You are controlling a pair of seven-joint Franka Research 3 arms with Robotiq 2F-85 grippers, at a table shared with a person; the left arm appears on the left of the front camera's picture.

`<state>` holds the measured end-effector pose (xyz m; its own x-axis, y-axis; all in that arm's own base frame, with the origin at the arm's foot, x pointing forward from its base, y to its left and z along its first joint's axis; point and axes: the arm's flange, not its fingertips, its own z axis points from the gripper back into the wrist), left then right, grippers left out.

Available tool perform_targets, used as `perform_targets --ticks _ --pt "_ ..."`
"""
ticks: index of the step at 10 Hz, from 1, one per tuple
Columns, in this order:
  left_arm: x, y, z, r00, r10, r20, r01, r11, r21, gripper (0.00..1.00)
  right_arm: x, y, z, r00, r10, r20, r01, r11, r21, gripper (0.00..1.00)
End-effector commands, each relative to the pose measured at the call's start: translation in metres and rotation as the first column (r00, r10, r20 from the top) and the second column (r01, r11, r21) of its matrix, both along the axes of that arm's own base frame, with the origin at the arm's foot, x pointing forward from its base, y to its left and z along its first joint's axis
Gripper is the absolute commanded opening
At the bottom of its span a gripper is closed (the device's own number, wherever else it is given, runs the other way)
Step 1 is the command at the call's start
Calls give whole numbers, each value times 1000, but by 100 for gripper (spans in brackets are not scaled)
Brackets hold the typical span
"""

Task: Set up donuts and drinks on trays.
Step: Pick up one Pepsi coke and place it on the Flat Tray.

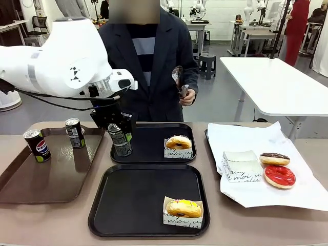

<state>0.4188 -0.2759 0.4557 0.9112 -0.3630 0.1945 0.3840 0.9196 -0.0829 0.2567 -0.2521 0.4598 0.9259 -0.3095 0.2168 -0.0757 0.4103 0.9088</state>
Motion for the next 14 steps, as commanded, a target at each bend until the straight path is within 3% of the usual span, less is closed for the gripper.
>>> perform_targets --ticks 1,5,8,11,14 --pt "-3 2 7 1000 -13 24 13 1000 -20 59 1 -1 0 1000 3 24 -3 1000 12 100" --pt "-1 0 1 1000 -2 2 2 1000 -1 59 1 -1 0 1000 3 24 -3 1000 12 100" --pt "49 -26 -11 1000 10 -25 -9 999 44 59 1 -1 0 1000 3 24 -3 1000 12 100" --pt "79 -53 -31 1000 19 9 -20 990 136 59 1 -1 0 1000 3 24 -3 1000 12 100" --pt "111 -70 -46 999 41 -6 -40 989 141 59 1 -1 0 1000 3 24 -3 1000 12 100"
